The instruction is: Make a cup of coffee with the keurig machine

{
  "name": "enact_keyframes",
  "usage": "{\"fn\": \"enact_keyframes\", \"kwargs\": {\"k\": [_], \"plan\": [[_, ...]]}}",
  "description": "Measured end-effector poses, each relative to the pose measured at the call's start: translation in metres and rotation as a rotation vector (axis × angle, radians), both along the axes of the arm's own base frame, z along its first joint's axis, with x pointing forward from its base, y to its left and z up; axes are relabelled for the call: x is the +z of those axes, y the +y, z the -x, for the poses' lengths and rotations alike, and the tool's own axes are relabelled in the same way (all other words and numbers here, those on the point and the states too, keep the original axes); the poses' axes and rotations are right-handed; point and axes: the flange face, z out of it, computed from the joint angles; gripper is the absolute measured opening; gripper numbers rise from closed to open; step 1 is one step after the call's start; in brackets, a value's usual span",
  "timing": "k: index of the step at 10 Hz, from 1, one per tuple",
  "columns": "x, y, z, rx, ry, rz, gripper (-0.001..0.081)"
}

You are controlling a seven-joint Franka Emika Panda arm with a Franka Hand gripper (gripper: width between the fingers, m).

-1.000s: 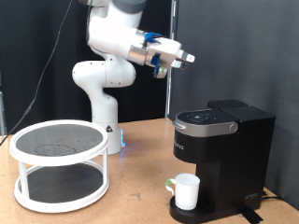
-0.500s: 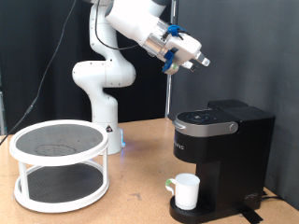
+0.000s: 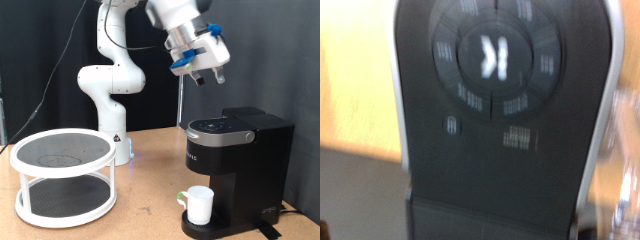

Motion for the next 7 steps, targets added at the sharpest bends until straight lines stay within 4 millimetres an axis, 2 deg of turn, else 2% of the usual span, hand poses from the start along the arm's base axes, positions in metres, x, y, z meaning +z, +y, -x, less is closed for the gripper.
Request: {"fn": "enact_keyframes", "kwargs": {"k": [1, 3, 5, 7], "plan": [[0.0021, 0.0073, -0.0066, 0.027, 0.0, 0.092, 0.0734], [0.0011, 0.0109, -0.0165, 0.039, 0.01, 0.093, 0.0734], [-0.0016, 0.0107, -0.0146, 0.049, 0.029, 0.109, 0.0734], [-0.0071, 0.0084, -0.0115, 0.081, 0.078, 0.198, 0.0734]]}}
